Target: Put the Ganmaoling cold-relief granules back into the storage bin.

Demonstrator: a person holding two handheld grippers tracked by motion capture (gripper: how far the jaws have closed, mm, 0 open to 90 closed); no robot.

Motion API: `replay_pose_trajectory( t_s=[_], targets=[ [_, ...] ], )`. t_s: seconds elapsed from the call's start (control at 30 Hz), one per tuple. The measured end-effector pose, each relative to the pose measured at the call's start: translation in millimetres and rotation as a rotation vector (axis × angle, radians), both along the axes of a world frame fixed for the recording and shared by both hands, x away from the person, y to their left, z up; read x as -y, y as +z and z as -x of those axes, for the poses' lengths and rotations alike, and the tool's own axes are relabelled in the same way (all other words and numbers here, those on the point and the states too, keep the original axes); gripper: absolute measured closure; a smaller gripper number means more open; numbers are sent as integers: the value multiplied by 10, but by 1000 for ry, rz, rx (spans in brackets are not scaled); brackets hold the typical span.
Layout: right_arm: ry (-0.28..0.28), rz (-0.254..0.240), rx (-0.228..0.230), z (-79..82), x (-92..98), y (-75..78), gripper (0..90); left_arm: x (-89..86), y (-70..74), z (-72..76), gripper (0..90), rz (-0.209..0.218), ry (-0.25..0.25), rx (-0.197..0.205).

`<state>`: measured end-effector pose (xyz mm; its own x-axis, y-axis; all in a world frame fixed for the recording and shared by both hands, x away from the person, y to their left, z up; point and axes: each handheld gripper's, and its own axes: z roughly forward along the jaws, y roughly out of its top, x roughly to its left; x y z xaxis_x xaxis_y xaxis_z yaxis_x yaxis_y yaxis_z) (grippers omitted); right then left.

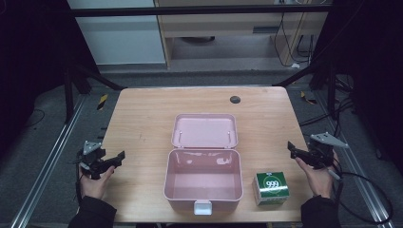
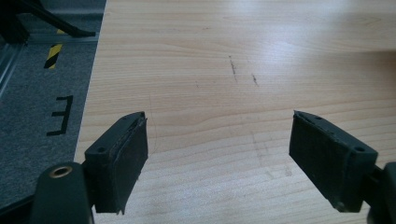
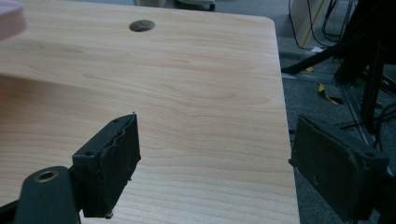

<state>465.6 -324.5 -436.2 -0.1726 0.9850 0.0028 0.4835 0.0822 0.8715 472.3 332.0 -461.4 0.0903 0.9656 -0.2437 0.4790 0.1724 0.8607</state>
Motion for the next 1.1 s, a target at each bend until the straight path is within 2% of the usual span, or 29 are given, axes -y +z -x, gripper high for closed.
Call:
replay_pose_trajectory(
  t_s=[0.1, 0.17, 0.3, 0.63, 0.87, 1.1],
  targets=[
    [43, -20, 15, 33, -6, 100, 151, -18, 2, 1, 193, 5, 4, -4],
    [73, -17, 7, 46, -21, 159, 148, -25, 5, 4, 197, 4, 1, -6],
    [151, -3, 23, 72, -63, 241, 136, -16, -2, 9, 200, 8, -11, -7],
    [278, 30, 0, 91, -261, 398, 93, -19, -24, 19, 204, -6, -24, -16],
    [330, 66, 2, 117, -366, 488, 85, 3, -51, 17, 203, -17, -29, -27],
    [392, 120, -24, 109, -442, 547, 67, 7, -69, 21, 204, -28, -37, -38]
  ],
)
